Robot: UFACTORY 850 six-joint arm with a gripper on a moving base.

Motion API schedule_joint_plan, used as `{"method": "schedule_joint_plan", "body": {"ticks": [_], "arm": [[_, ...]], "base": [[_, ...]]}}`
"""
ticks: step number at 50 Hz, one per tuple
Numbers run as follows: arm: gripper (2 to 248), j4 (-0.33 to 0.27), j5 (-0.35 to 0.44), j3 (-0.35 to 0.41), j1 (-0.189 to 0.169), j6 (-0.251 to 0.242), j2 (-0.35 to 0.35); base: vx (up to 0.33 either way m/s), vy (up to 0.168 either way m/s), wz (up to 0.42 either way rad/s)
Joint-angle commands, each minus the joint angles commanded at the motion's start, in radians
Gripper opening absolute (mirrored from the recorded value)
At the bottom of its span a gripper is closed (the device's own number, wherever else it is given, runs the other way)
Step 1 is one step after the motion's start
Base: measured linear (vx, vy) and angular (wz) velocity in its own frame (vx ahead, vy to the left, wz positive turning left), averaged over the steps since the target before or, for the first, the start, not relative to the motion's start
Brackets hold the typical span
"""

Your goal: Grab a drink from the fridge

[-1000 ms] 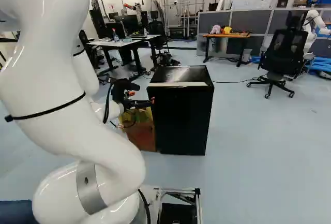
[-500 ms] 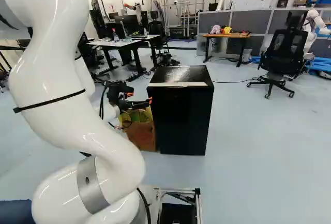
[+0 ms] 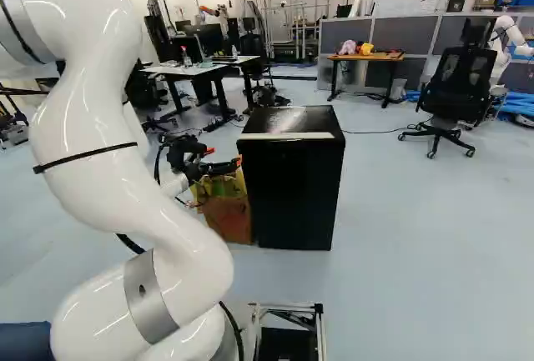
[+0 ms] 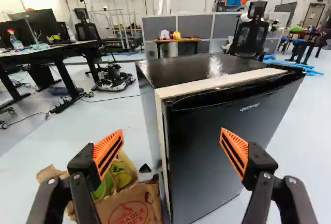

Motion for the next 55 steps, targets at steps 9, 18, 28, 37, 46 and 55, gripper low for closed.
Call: {"method": "schedule_joint_plan", "body": {"ticks": [9,18,28,37,46,55], "arm": [[247,0.033,0.016,-0.035,-0.007,0.000,-0.022],[247,0.053,0.016,-0.070,-0.021,0.000,-0.042],[247,0.067,0.016,-0.107,-0.035,0.000,-0.064],[247,0.078,0.015,-0.136,-0.049,0.000,-0.082],[247,0.089,0.004,-0.151,-0.062,0.000,-0.091],[247,0.102,-0.016,-0.164,-0.077,0.000,-0.098]], "base": [[0.000,0.000,0.000],[0.000,0.000,0.000],[0.000,0.000,0.000],[0.000,0.000,0.000],[0.000,0.000,0.000],[0.000,0.000,0.000]]}}
